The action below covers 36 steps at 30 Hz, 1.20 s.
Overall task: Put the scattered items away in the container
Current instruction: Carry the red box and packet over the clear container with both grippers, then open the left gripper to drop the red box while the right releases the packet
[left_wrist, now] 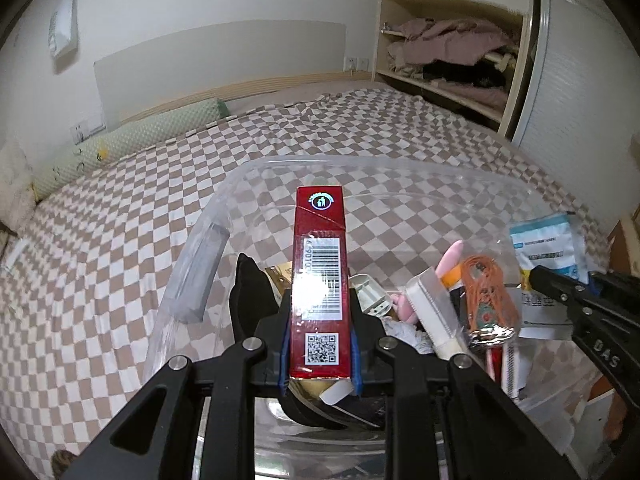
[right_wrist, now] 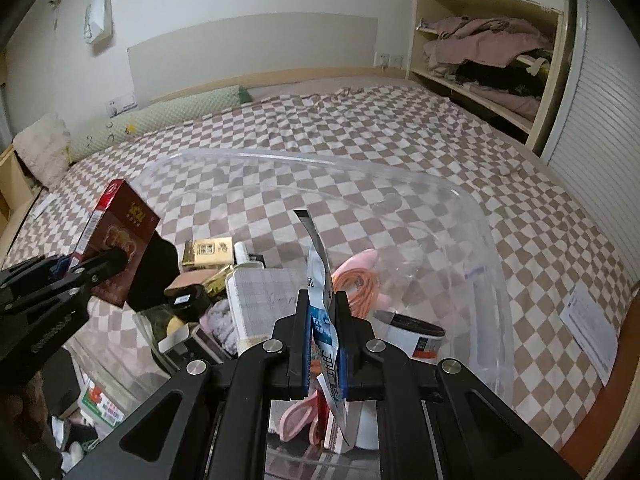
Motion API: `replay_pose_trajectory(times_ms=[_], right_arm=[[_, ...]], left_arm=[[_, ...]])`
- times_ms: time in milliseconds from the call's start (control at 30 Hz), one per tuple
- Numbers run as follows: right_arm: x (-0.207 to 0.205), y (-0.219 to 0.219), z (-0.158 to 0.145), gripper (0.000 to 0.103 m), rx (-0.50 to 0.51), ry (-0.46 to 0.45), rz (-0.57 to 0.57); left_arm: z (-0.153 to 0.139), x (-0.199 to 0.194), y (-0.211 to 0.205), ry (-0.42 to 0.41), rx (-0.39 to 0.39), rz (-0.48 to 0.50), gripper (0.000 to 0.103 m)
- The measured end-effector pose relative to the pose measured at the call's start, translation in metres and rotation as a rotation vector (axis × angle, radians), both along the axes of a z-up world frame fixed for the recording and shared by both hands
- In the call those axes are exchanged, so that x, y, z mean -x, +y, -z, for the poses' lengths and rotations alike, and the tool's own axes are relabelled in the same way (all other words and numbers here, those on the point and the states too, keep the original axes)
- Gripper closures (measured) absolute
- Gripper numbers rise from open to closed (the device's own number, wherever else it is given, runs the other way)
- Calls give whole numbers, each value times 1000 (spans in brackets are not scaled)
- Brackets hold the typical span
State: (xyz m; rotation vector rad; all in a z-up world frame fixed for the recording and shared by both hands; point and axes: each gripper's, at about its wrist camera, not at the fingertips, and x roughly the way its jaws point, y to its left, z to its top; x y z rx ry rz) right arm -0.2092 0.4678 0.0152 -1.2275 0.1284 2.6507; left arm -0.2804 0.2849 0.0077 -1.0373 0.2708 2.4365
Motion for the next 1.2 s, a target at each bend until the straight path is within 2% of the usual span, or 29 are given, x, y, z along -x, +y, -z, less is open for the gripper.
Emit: replay_pose_trajectory(times_ms=[167,600,900,1100,1167,1200], right_arm=[[4,-8,4,92,-7,-46,-21],[1,-12,5,92,-9,-91,-35],[-1,-7,2,92,10,-83,-17],[-1,-8,-1,92,3,-69,-4],[-2,-7,-1,92,5,-67,2],[-2,-6,-1,92,10,-67,4]], left_arm=[[6,5,4,-49,16,17,81],[16,10,12,-97,81,41,81],[23,9,20,-109,107,51,81],[24,14,17,-112,109,23,81],[26,16,16,-120,110,16,73],[26,15,16,-117,113,15,60]])
